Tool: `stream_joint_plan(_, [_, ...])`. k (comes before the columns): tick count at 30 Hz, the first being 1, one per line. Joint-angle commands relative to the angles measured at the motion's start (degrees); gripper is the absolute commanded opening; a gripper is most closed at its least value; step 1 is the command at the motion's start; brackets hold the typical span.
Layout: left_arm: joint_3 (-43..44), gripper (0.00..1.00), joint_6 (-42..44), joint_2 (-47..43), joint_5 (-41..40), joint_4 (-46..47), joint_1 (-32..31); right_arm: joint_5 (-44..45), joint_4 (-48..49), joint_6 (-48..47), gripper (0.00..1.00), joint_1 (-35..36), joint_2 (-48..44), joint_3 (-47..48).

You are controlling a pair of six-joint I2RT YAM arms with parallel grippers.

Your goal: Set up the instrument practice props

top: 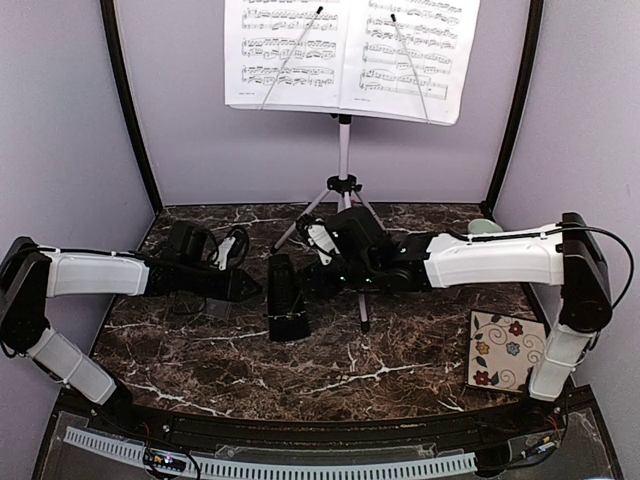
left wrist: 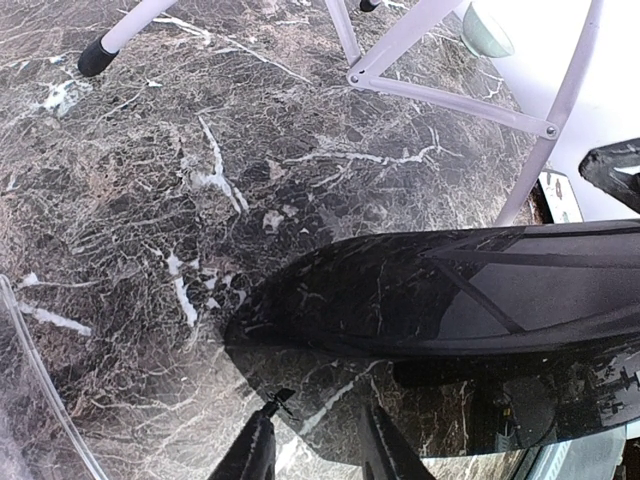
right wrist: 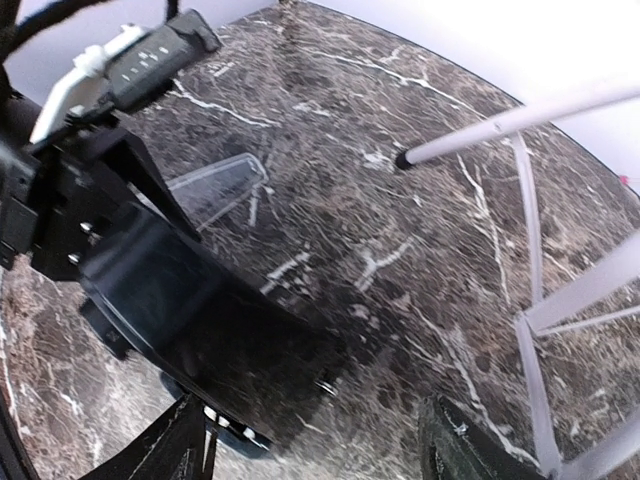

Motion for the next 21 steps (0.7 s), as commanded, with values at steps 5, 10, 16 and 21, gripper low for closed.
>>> stream_joint_plan(5, [2.02, 0.31, 0.88, -0.32, -0.15, 0.51, 0.32, 5.73, -3.10, 0.03, 0.73, -2.68, -6.33, -4.71])
stream_joint_plan(10, [2.09, 0.32, 0.88, -0.18, -0.41, 0.38, 0.36, 9.76, -6.48, 0.72, 0.72, -4.60, -8.76, -6.73])
stream_joint_plan(16, [1.76, 0.31, -0.01, -0.91, -0.21, 0.65, 2.42, 11.72, -8.81, 1.45, 0.71, -7.64, -14.39, -9.24])
stream_joint_plan(21, [2.33, 0.32, -0.46, -3.64, -0.24, -0.66, 10.33, 10.82, -6.97, 1.10, 0.74, -8.93, -19.84, -12.75])
